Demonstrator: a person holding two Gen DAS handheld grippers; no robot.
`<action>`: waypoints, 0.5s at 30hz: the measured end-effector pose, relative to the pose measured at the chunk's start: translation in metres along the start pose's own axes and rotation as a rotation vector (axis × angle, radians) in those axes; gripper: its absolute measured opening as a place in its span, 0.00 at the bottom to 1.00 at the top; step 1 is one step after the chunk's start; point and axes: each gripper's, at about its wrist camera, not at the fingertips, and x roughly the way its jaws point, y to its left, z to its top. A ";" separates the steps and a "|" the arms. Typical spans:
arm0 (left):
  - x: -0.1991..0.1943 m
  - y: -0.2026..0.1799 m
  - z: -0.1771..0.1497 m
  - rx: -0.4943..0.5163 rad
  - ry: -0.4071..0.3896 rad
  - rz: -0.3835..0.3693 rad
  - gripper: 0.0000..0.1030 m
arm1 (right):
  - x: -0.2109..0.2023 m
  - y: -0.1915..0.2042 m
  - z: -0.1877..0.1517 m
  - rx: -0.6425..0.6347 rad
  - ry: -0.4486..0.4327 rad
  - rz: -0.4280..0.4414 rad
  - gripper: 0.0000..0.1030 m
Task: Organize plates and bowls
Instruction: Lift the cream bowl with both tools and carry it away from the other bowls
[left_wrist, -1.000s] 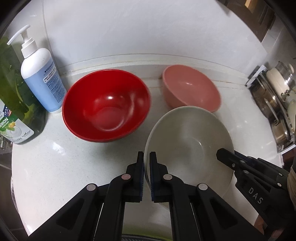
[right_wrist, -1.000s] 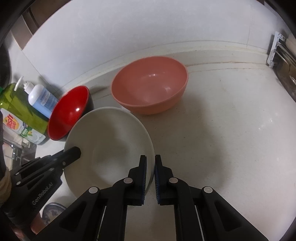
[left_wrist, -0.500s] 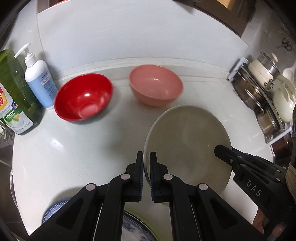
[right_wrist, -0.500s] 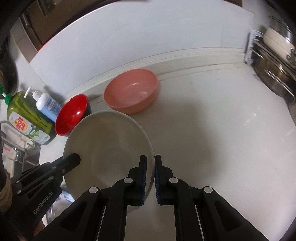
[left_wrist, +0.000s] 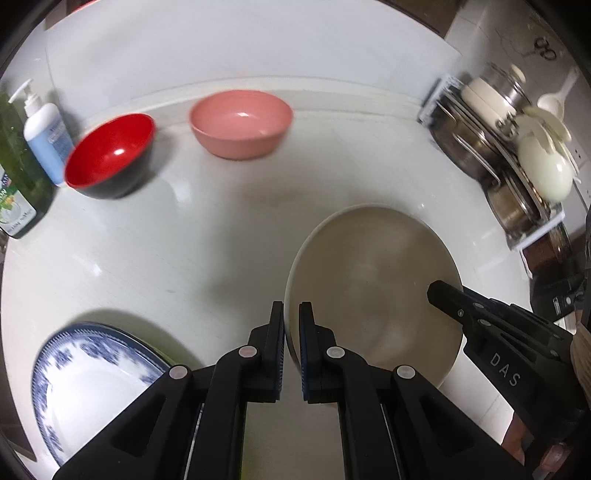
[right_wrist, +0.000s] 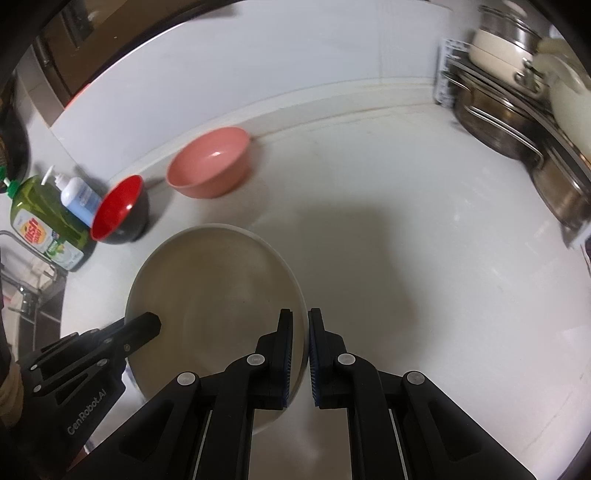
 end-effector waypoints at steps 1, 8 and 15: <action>0.002 -0.006 -0.002 0.001 0.006 -0.001 0.08 | 0.000 -0.004 -0.002 0.003 0.003 -0.004 0.10; 0.016 -0.030 -0.013 0.021 0.048 -0.005 0.08 | 0.001 -0.035 -0.018 0.023 0.037 -0.021 0.10; 0.026 -0.042 -0.018 0.025 0.074 0.000 0.08 | 0.008 -0.050 -0.024 0.031 0.062 -0.030 0.10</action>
